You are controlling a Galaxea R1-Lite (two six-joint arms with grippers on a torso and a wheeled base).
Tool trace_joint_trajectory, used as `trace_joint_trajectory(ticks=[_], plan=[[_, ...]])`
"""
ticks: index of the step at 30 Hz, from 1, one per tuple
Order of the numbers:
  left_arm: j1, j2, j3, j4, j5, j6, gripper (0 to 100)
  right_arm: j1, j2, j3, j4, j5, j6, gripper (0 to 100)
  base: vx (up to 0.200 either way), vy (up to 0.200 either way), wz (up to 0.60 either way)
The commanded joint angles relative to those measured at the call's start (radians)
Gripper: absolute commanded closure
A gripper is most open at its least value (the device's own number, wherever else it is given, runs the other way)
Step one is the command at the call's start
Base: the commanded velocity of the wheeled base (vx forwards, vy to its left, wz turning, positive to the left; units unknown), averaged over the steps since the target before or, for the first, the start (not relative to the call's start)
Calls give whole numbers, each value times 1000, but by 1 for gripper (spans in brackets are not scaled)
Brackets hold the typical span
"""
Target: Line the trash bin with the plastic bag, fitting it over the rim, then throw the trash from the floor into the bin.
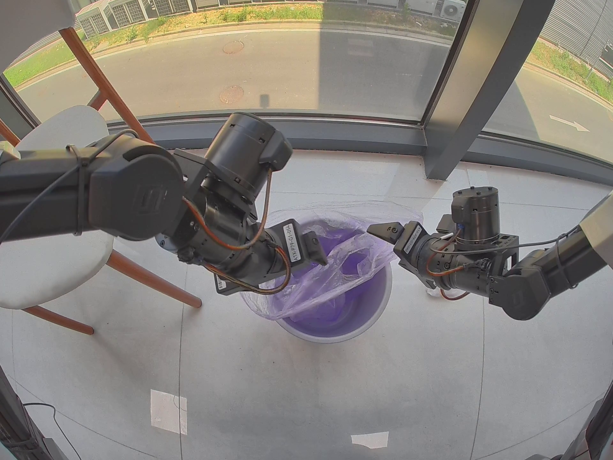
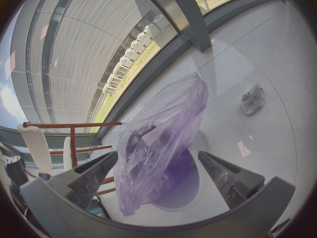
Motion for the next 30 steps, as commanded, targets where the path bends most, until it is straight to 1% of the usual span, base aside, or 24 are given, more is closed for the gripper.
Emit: trace_joint_trajectory(ticks=[1, 3, 8, 9, 10, 12, 13, 15, 22, 24, 25, 26, 27, 29, 30], plan=[[-65, -16, 25, -49, -1, -107, 0, 8, 95, -92, 0, -33, 47, 100, 0, 0, 0], [-98, -14, 32, -65, -18, -236, 0, 8, 100, -110, 3, -48, 49, 100, 0, 0, 0], [-106, 10, 43, -58, -29, -397, 0, 11, 94, -97, 9, -51, 52, 100, 0, 0, 0], [-106, 20, 49, -62, -29, -420, 0, 14, 94, -98, 8, -53, 52, 100, 0, 0, 0], [-106, 20, 49, -62, -29, -420, 0, 14, 94, -98, 8, -53, 52, 100, 0, 0, 0], [-105, 49, 62, -68, -23, -520, 0, 18, 95, -101, 2, -57, 50, 100, 0, 0, 0], [-105, 53, 65, -70, -23, -542, 0, 16, 95, -103, 2, -60, 49, 100, 0, 0, 0], [-108, 70, 77, -73, -24, -618, 0, 16, 97, -101, 0, -62, 50, 100, 0, 0, 0], [-125, 107, 134, -93, -14, -715, 0, 21, 103, -101, -1, -77, 49, 100, 0, 0, 0], [-125, 121, 147, -93, 17, -738, 0, 21, 106, -104, -1, -79, 49, 100, 0, 0, 0], [-125, 122, 147, -93, 19, -739, 0, 21, 106, -104, -1, -79, 49, 100, 0, 0, 0], [-123, 136, 149, -96, 49, -753, 0, 19, 106, -103, -1, -79, 49, 100, 0, 0, 0], [-123, 136, 149, -96, 49, -753, 0, 19, 106, -103, -1, -79, 49, 100, 0, 0, 0], [-117, 150, 149, -124, 63, -761, 0, 19, 106, -103, -1, -79, 49, 100, 0, 0, 0], [-111, 156, 147, -161, 71, -762, 0, 21, 106, -103, -1, -79, 49, 100, 0, 0, 0]])
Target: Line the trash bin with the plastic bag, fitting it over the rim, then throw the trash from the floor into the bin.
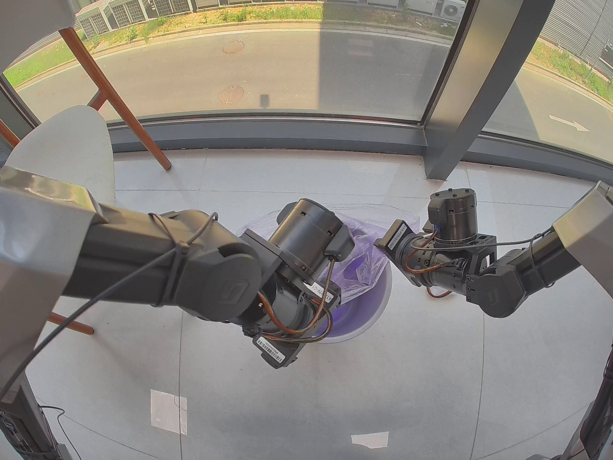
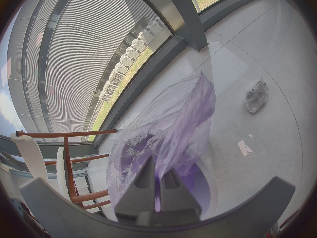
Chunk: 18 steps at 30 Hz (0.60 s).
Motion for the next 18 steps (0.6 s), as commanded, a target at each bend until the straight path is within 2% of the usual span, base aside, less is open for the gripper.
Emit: trace_joint_trajectory(ticks=[1, 2, 7, 15, 18], plan=[[27, 44, 8, -79, 21, -6, 0, 1, 4, 1, 0, 0, -2, 100, 0, 0, 0], [32, 45, 8, -90, 23, -5, 100, 1, 4, 1, 0, 0, -2, 100, 0, 0, 0], [55, 99, -11, -163, 92, 8, 100, 0, 3, -2, -2, 1, -2, 100, 0, 0, 0], [83, 117, -23, -171, 99, 18, 100, 3, -3, -9, -2, 1, -3, 100, 0, 0, 0], [90, 97, 6, -156, 104, 75, 100, 7, -8, 4, 1, 0, -3, 100, 0, 0, 0]])
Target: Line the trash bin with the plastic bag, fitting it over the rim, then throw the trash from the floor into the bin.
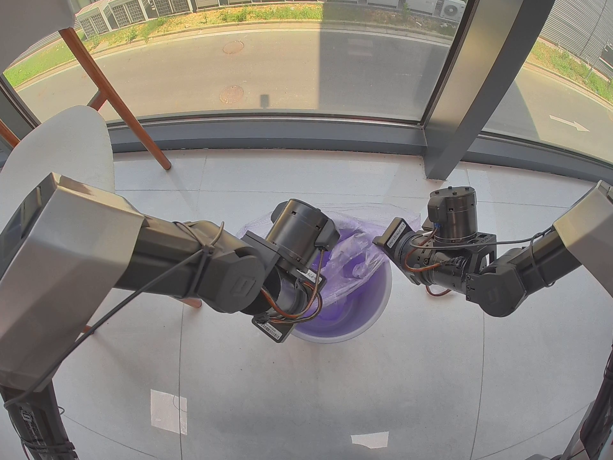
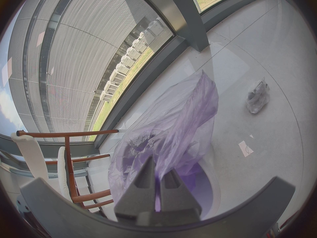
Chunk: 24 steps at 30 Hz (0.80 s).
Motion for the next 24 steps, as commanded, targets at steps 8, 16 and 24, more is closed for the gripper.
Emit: trace_joint_trajectory(ticks=[8, 16, 24], plan=[[6, -111, 155, 8, 27, 140, 100, -8, -92, 145, 15, 9, -66, 100, 0, 0, 0], [6, -101, 339, -26, 31, 226, 100, 22, -103, 333, 4, 1, -87, 100, 0, 0, 0], [11, -53, 401, -95, 30, 237, 100, 48, -87, 441, 3, -1, -104, 100, 0, 0, 0]])
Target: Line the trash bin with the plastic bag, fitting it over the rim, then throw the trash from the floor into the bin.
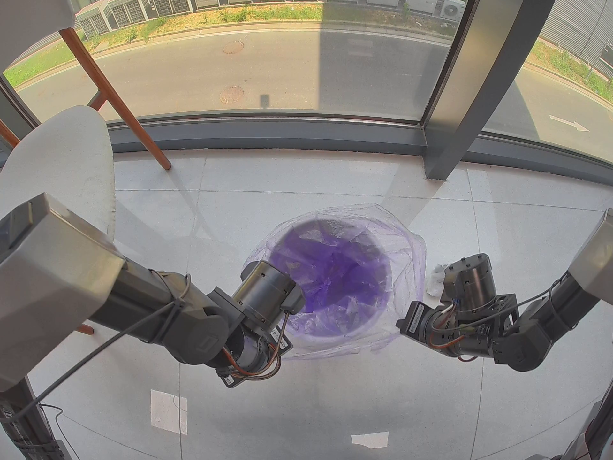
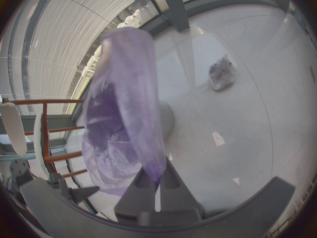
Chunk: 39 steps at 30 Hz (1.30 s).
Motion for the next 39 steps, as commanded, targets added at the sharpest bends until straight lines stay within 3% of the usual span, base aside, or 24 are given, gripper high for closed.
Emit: trace_joint_trajectory(ticks=[1, 14, 17, 25, 26, 31, 34, 35, 39], plan=[[3, 43, 33, -19, -1, 5, 100, 14, 10, 43, -2, 0, -5, 100, 0, 0, 0], [9, 121, 25, -77, 4, 17, 100, 2, 167, -5, -85, -1, -5, 100, 0, 0, 0], [46, 138, 13, -86, 7, 22, 100, -8, 199, -25, -108, -3, -11, 100, 0, 0, 0], [50, 182, 9, -85, 6, 23, 100, -27, 233, -26, -104, 7, -128, 100, 0, 0, 0], [50, 182, 9, -85, 6, 23, 100, -27, 233, -26, -104, 8, -130, 0, 0, 0, 0], [43, 199, -1, -85, 7, 26, 100, -24, 211, -25, -111, -3, -131, 0, 0, 0, 0], [40, 204, -11, -85, 9, 48, 100, -21, 82, 3, -103, 13, -130, 0, 0, 0, 0], [40, 202, -13, -86, 10, 54, 0, -23, 53, 12, -101, 17, -131, 0, 0, 0, 0], [38, 198, -31, -117, 45, 51, 0, -46, -74, 35, -101, 60, -137, 0, 0, 0, 0]])
